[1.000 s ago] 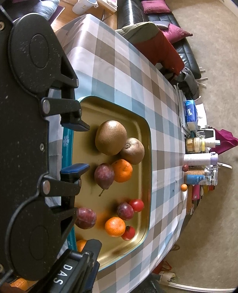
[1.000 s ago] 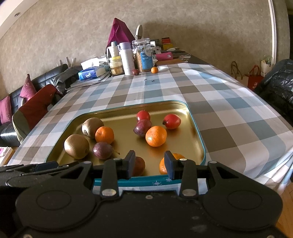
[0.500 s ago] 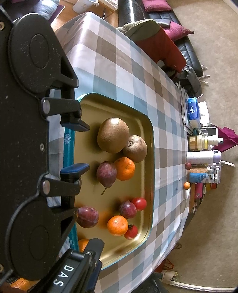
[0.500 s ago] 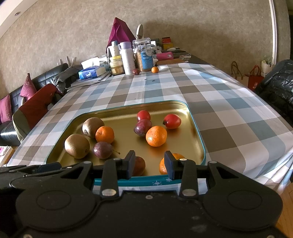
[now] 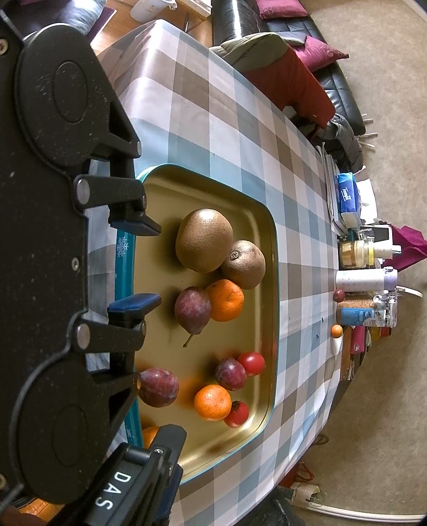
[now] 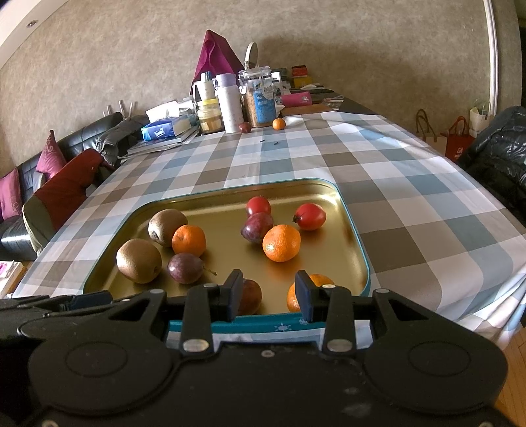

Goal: Organize fruits

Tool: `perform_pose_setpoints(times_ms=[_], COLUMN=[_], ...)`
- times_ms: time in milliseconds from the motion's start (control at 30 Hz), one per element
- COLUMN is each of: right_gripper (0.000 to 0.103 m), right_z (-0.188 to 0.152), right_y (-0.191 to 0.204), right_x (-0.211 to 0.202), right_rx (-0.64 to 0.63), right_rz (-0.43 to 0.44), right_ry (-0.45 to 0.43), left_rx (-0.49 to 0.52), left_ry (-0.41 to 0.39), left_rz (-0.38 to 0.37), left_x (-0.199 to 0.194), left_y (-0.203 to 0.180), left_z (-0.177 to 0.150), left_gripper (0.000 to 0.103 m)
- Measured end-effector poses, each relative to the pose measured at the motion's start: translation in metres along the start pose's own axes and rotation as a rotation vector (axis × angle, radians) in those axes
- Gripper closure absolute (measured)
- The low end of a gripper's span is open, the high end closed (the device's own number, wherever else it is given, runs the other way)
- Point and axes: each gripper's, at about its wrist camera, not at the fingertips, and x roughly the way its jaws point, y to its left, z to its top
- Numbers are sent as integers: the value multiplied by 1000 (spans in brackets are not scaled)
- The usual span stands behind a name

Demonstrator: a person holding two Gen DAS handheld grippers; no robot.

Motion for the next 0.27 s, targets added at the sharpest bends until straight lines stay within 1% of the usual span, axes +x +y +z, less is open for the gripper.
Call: perform_pose_setpoints(times_ms=[267], right_gripper=[65], right_z=[-1], right_y=[0], right_x=[1], right_rx=[-1], right_rz=[-1], right_ry=[5], left_rx=[5], left_ry=[-2], left_rz=[2], left_x=[0], left_y=[-1], left_z=[0], left_gripper=[54])
